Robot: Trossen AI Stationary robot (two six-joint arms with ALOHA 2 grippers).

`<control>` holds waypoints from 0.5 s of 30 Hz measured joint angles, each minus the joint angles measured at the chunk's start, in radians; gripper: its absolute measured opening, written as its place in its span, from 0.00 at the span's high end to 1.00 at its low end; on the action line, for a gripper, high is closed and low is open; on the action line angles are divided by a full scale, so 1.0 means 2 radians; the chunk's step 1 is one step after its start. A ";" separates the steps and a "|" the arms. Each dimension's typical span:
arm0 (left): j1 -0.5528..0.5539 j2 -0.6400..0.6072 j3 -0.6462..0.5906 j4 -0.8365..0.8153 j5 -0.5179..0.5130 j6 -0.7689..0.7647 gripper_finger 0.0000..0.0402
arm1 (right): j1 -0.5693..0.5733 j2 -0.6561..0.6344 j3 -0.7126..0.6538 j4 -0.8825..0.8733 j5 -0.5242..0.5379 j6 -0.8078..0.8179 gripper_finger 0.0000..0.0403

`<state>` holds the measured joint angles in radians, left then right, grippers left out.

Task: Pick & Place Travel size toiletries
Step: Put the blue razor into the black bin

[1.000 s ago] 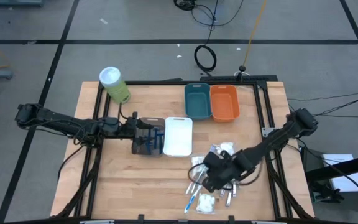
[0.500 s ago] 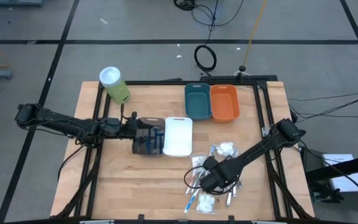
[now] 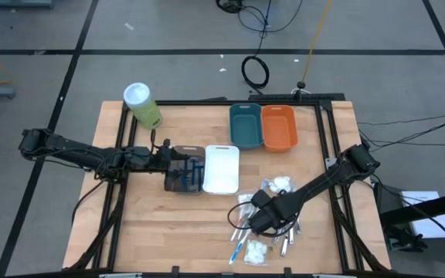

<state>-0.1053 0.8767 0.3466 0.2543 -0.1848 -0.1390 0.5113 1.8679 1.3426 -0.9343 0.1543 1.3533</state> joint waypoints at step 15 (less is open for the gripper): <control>0.000 0.000 0.000 0.000 0.000 0.000 0.39 | -0.016 0.000 -0.060 0.052 -0.015 0.030 0.65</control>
<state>-0.1052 0.8767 0.3466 0.2539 -0.1848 -0.1384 0.4792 1.8675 1.2236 -0.8301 0.1248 1.4135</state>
